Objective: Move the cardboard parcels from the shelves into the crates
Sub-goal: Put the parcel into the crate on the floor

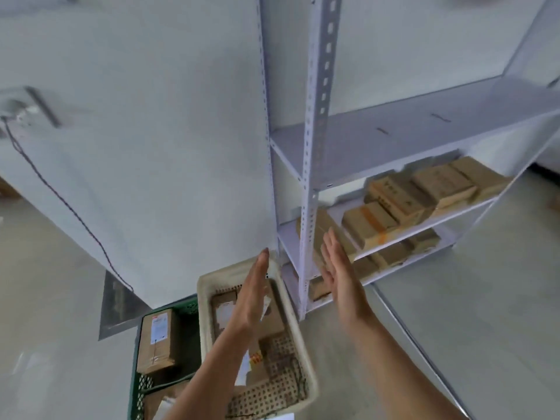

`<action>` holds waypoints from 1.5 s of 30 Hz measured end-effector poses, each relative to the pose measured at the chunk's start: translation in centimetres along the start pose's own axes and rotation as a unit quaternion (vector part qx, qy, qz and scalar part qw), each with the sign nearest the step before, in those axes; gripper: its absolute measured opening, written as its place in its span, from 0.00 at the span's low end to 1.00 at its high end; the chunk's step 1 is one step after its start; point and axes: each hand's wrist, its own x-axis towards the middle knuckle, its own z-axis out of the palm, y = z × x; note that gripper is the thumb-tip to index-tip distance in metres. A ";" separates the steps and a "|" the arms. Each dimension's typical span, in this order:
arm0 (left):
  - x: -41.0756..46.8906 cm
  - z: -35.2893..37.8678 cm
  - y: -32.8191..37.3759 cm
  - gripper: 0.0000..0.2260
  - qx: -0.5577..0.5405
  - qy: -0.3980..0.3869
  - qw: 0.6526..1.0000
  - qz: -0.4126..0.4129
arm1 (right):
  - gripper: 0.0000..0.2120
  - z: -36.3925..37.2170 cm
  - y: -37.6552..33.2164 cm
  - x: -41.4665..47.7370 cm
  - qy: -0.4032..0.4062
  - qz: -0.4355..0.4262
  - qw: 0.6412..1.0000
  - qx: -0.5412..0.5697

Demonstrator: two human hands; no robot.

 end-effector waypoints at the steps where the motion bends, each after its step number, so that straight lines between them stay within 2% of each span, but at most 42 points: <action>1: -0.2 2.2 0.7 0.27 0.007 -0.015 1.000 0.012 | 0.41 -2.0 -1.4 -0.5 0.004 -0.010 1.000 -0.007; 3: -0.6 6.4 2.1 0.24 0.018 -0.049 0.998 0.031 | 0.46 -5.7 -3.6 -1.5 0.014 -0.028 0.999 -0.017; 4: -0.9 8.3 2.5 0.28 0.020 -0.060 0.997 0.043 | 0.48 -7.4 -4.4 -1.9 0.017 -0.037 0.999 -0.022; 6: -0.9 11.9 3.3 0.33 0.030 -0.076 0.995 0.050 | 0.46 -10.5 -5.6 -2.5 0.024 -0.043 0.999 -0.020; 13: 3.0 22.5 4.2 0.29 0.012 -0.122 0.992 0.001 | 0.46 -21.1 -7.4 -1.5 0.075 -0.034 0.997 -0.012; 16: 6.5 27.3 3.6 0.31 0.015 -0.133 0.991 -0.018 | 0.38 -26.4 -6.9 0.8 0.104 -0.027 0.994 -0.011; 19: 10.4 32.6 3.0 0.26 0.017 -0.163 0.986 -0.024 | 0.32 -32.0 -7.0 4.0 0.137 -0.019 0.990 -0.013; 24: 16.9 42.0 4.2 0.37 -0.003 -0.189 0.980 -0.068 | 0.32 -41.2 -9.1 9.9 0.196 -0.002 0.981 0.008; 29: 21.8 49.9 6.7 0.38 0.013 -0.235 0.969 -0.081 | 0.20 -48.1 -11.6 14.5 0.236 0.022 0.972 0.001; 33: 25.3 55.0 7.8 0.41 0.014 -0.249 0.965 -0.085 | 0.26 -52.7 -12.7 17.5 0.249 0.035 0.968 -0.011; 38: 30.3 61.7 8.7 0.42 0.018 -0.225 0.969 -0.101 | 0.23 -59.7 -13.6 22.2 0.252 0.043 0.967 -0.004; 45: 36.0 72.9 8.0 0.34 0.012 -0.156 0.981 -0.113 | 0.31 -71.7 -14.7 29.0 0.199 0.054 0.979 0.001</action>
